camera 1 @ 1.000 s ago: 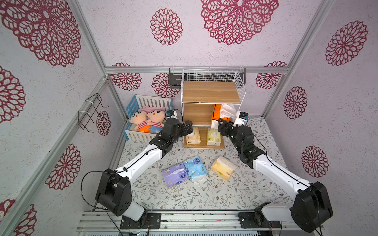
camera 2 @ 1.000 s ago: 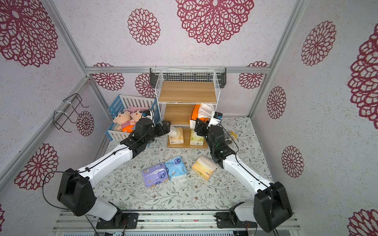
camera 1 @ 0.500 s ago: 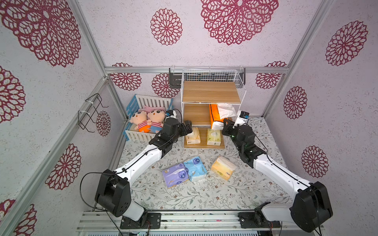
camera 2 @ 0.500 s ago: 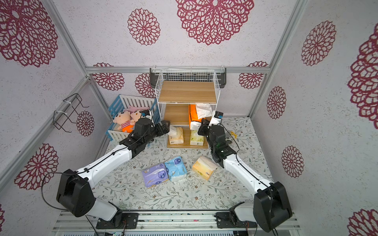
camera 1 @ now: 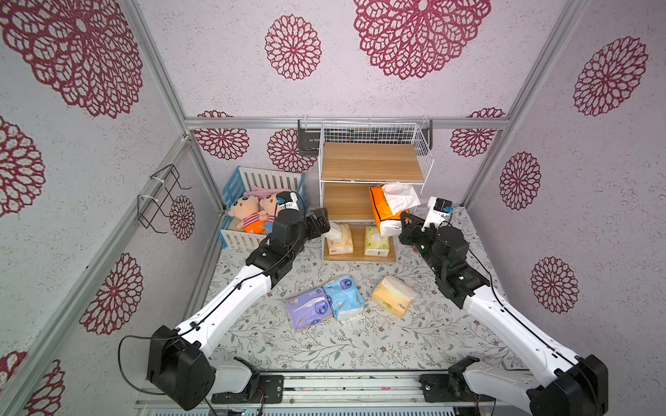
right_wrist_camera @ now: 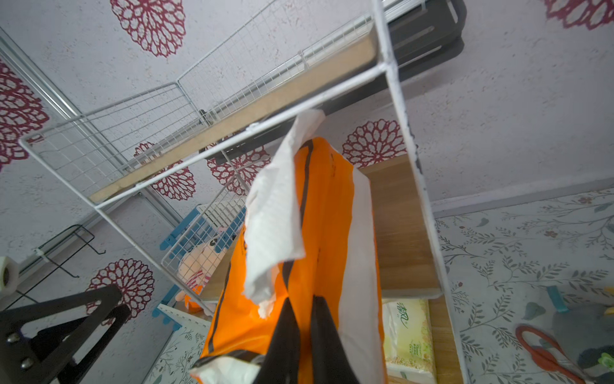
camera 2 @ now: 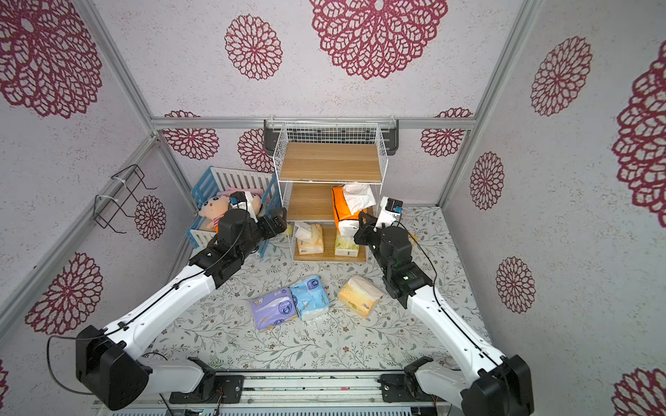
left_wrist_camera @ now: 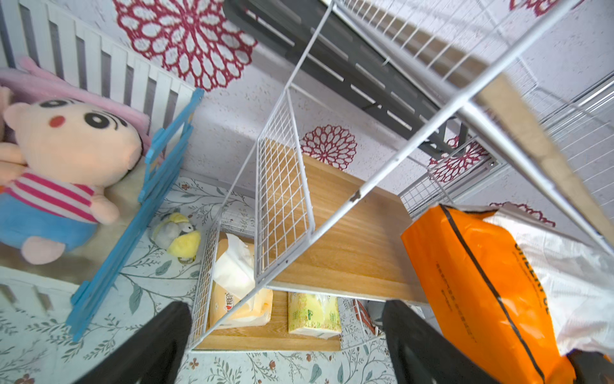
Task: Remove the tissue boxes from the shelf
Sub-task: Place the box of tissues at the center of the board.
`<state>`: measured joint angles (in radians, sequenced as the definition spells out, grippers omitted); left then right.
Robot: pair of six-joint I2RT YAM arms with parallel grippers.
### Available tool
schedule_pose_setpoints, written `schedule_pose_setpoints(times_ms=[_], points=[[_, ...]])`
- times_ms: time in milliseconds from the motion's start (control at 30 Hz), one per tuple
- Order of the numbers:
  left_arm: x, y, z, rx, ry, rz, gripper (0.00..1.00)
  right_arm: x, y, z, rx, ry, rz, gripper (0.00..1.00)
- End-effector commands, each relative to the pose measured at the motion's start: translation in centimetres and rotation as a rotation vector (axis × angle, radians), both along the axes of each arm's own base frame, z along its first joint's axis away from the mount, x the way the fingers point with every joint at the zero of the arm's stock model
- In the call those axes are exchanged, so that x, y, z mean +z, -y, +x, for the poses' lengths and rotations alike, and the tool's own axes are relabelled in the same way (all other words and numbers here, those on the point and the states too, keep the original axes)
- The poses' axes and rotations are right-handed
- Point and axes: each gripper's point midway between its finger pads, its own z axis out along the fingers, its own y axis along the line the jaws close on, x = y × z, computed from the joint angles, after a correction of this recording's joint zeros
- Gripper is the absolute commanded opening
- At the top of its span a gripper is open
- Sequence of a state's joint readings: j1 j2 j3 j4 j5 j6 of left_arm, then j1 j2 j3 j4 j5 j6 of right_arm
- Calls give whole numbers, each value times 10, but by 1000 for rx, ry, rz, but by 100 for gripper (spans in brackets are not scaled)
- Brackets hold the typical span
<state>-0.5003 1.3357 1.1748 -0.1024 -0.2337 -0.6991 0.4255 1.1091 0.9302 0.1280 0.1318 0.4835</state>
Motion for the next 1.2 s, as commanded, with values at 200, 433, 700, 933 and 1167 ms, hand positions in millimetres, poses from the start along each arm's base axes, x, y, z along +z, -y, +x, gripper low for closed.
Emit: schedule_pose_setpoints(times_ms=[200, 433, 700, 933, 1167], points=[[12, -27, -18, 71, 26, 30, 97, -18, 14, -43, 26, -58, 23, 0], [14, -28, -25, 63, 26, -7, 97, -69, 53, -68, -126, -189, -42, 0], [21, -27, -30, 52, 37, -34, 97, -108, 68, -78, -194, -283, -80, 0], [15, -28, -34, 47, 28, -41, 97, -149, 92, -90, -317, -370, -69, 0], [13, -29, -33, 53, 32, -27, 97, -168, 122, -92, -474, -422, -105, 0]])
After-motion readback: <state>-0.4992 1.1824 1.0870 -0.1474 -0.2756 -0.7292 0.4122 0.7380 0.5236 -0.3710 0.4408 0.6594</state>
